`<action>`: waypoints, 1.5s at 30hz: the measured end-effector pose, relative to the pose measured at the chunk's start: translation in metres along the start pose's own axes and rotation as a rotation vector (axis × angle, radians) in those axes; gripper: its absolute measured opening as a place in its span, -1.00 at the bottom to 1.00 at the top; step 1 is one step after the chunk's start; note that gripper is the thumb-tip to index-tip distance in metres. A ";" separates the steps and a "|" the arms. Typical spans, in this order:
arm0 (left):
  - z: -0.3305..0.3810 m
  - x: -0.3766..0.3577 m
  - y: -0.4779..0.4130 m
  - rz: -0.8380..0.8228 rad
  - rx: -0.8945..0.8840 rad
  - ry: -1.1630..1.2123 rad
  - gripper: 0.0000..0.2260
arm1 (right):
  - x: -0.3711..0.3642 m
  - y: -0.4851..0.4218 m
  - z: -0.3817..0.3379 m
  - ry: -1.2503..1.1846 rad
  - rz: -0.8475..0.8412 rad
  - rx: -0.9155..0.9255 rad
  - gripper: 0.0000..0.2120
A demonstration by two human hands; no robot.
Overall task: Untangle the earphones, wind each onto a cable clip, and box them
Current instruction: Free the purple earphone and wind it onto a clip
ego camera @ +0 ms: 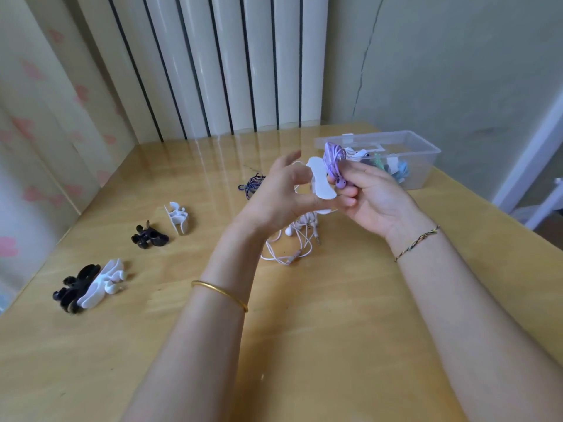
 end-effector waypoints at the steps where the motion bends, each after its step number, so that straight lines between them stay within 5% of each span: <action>1: -0.001 -0.003 -0.002 0.000 -0.005 -0.015 -0.63 | 0.003 -0.001 0.000 -0.005 0.003 -0.004 -0.82; 4: -0.001 -0.007 -0.003 0.046 0.000 0.089 -0.80 | 0.007 -0.004 0.004 -0.015 0.007 -0.033 -0.80; 7: -0.005 -0.006 -0.008 0.182 -0.041 0.124 -0.46 | 0.004 -0.005 0.008 -0.035 -0.007 -0.068 -0.83; 12: -0.006 -0.012 -0.008 0.207 -0.027 0.130 -0.41 | 0.005 -0.009 0.013 -0.058 0.029 -0.094 -0.81; 15: -0.007 -0.015 -0.005 0.198 0.057 0.222 -0.59 | 0.004 -0.009 0.014 -0.068 0.020 -0.102 -0.82; 23: -0.008 -0.013 -0.002 0.253 0.058 0.322 -0.68 | 0.006 -0.009 0.016 -0.123 0.010 -0.109 -0.67; 31: -0.007 -0.007 -0.001 0.257 0.040 0.393 -0.88 | 0.018 -0.010 0.001 -0.196 -0.053 -0.080 -0.85; 39: -0.017 -0.006 -0.007 0.238 -0.075 0.074 -0.67 | 0.012 0.009 -0.023 0.569 -0.042 0.472 -0.87; 45: -0.019 -0.002 -0.009 0.217 -0.144 -0.108 -0.53 | 0.009 0.017 -0.029 0.844 -0.046 0.578 -0.87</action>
Point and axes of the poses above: each hand's wrist, its own y-axis away from the middle knuckle, its own x-axis out of the back of the hand, z = x × y, the point moved 4 cm from there along -y, towards the middle knuckle, and after that the axes turned 15 degrees about z, right-handed, at the moved point
